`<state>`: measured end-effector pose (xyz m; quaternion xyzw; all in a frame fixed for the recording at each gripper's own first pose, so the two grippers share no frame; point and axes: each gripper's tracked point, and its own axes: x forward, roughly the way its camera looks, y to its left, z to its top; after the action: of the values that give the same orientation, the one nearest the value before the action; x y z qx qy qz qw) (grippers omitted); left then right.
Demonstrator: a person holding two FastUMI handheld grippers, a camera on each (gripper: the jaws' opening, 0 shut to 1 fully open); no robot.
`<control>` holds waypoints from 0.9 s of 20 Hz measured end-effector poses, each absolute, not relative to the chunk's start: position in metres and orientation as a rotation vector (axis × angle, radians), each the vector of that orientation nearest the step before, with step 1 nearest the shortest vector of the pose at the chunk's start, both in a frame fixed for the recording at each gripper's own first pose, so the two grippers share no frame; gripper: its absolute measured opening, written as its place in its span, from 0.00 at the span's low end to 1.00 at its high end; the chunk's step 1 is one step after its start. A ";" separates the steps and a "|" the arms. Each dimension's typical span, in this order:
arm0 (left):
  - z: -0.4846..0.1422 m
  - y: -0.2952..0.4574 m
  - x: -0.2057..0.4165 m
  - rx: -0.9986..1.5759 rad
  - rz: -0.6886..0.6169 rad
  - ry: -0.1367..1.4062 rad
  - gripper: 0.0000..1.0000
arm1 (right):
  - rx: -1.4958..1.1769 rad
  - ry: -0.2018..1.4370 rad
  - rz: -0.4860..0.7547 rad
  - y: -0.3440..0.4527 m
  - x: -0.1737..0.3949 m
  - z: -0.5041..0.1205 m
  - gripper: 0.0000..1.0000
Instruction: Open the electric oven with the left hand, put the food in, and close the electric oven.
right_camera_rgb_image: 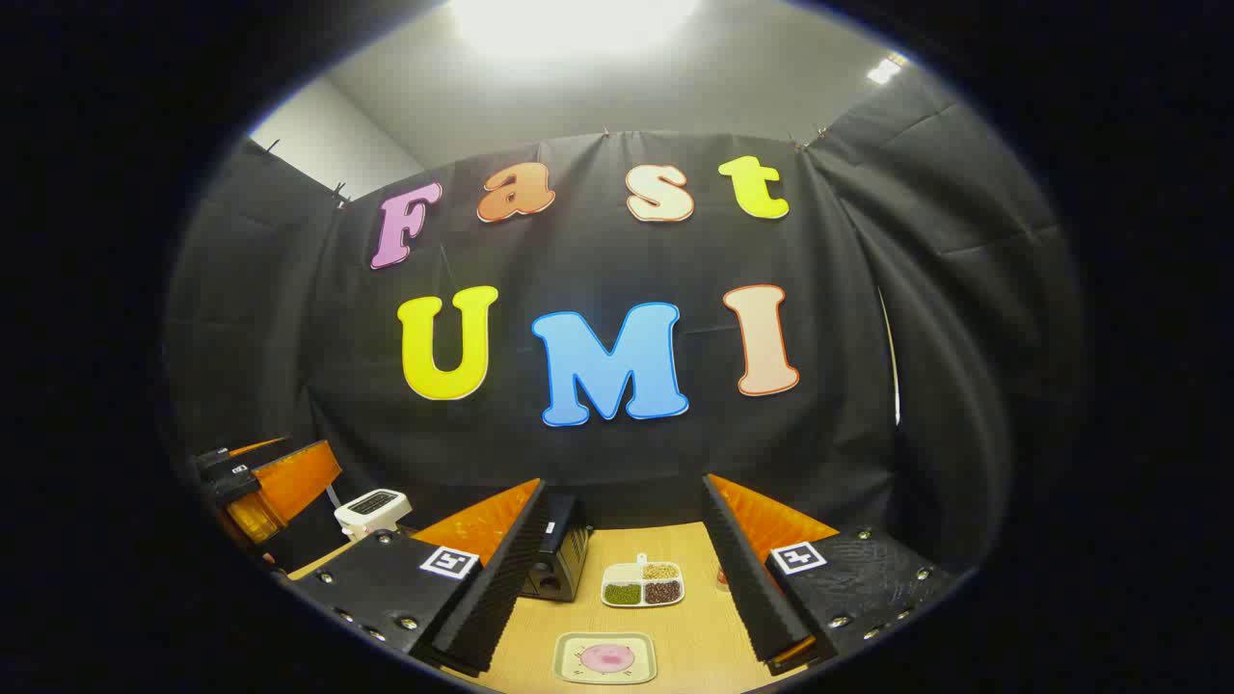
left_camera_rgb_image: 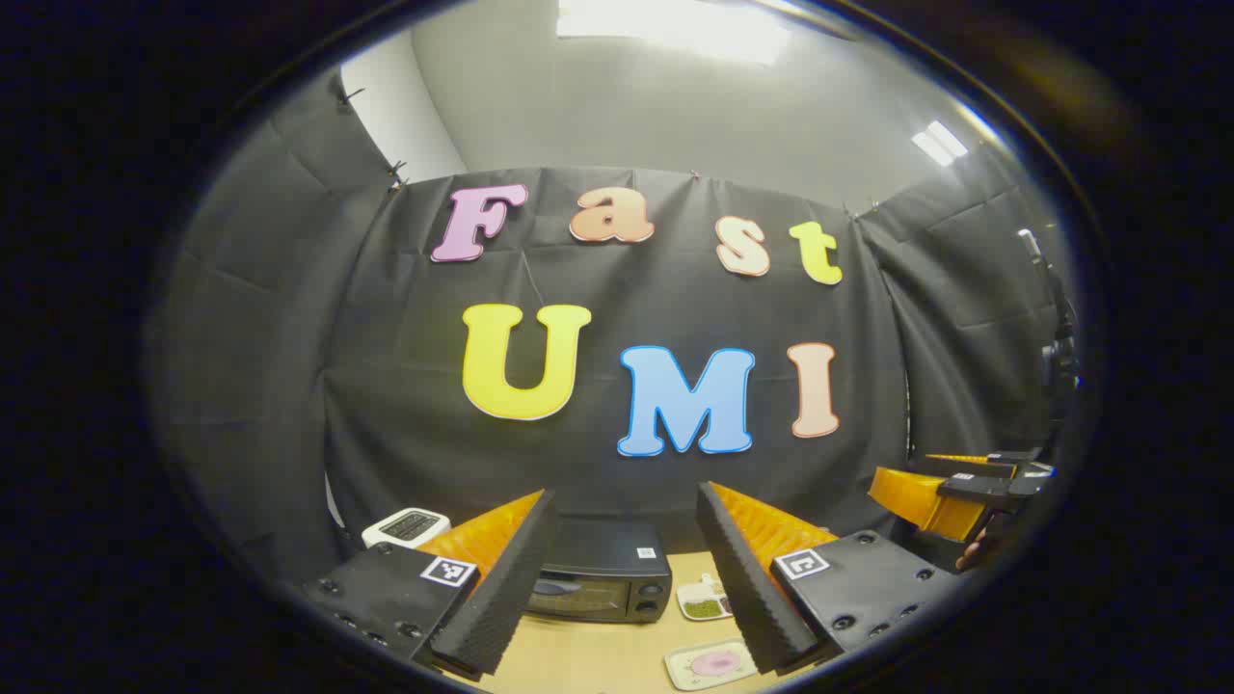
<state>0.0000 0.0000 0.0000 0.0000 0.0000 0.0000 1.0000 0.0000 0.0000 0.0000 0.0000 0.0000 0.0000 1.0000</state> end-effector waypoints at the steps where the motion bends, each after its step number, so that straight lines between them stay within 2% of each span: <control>1: -0.003 0.000 0.003 -0.009 -0.014 0.011 0.96 | -0.009 0.002 -0.014 0.000 0.002 -0.001 0.99; 2: -0.007 0.000 0.005 -0.017 -0.031 0.026 0.96 | -0.022 0.009 -0.029 0.000 0.002 -0.002 0.95; 3: -0.006 0.003 0.006 -0.021 -0.039 0.022 1.00 | -0.030 0.002 -0.039 0.001 0.002 0.000 0.95; 5: -0.010 0.012 0.011 -0.021 -0.043 0.029 1.00 | -0.034 -0.005 -0.055 0.003 0.004 0.000 0.95; 6: -0.011 0.015 0.014 -0.024 -0.048 0.036 0.97 | -0.032 -0.002 -0.060 0.005 0.004 -0.001 0.94; 18: -0.058 0.057 0.055 -0.033 -0.048 0.156 0.97 | -0.018 0.051 -0.070 0.021 0.024 -0.022 0.95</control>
<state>0.0553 0.0566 -0.0585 -0.0166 0.0777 -0.0241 0.9965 0.0243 0.0210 -0.0225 -0.0092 0.0253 -0.0348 0.9990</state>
